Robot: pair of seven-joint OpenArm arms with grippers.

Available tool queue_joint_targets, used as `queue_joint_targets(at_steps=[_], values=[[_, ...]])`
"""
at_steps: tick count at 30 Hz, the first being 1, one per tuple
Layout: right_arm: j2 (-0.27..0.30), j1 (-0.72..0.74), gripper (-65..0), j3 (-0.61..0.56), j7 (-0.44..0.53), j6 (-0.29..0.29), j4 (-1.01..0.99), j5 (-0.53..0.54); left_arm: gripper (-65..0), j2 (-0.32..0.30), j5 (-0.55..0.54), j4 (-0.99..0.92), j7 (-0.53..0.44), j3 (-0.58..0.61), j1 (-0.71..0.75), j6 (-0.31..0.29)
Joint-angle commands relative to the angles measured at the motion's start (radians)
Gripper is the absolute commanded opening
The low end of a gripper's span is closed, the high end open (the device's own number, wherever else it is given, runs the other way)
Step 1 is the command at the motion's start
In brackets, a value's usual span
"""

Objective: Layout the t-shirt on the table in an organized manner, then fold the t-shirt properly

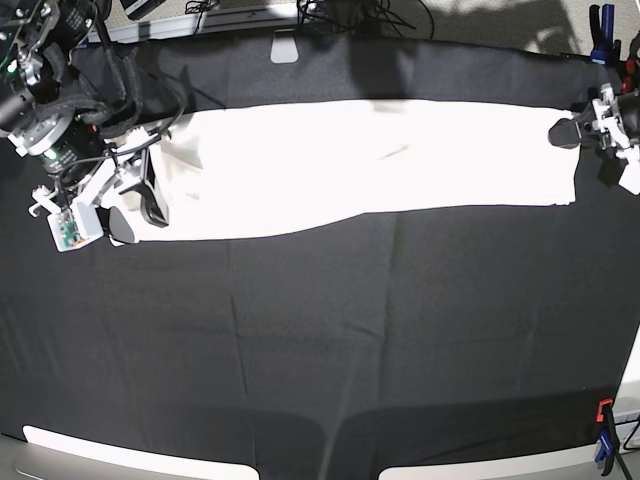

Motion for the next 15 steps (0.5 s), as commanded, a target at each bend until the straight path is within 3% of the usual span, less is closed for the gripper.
queue_joint_targets(at_steps=[1, 4, 6, 12, 15], values=[[0.011, 0.006, -36.4, 0.005, 0.026, 0.003, 0.016, 0.014, -53.7, -0.026, 0.014, 0.017, -0.023, -0.007, -0.008, -0.006], [0.012, 0.006, -36.4, 0.005, 0.026, 0.003, 0.016, 0.014, -38.5, -0.026, 0.126, 0.017, -0.095, -0.007, -0.008, -0.006], [0.011, 0.006, -36.4, 0.005, 0.026, 0.003, 0.016, 0.014, -33.4, -0.026, 0.167, 0.017, -0.125, -0.007, -0.008, -0.006], [0.012, 0.006, -36.4, 0.005, 0.026, 0.003, 0.016, 0.014, -32.3, -0.025, 0.163, 0.017, -0.175, -0.014, -0.031, -0.006], [0.011, 0.006, -36.4, 0.005, 0.026, 0.003, 0.016, 0.014, -32.3, -0.028, 0.161, 0.018, -0.142, -0.016, -0.055, -0.006]])
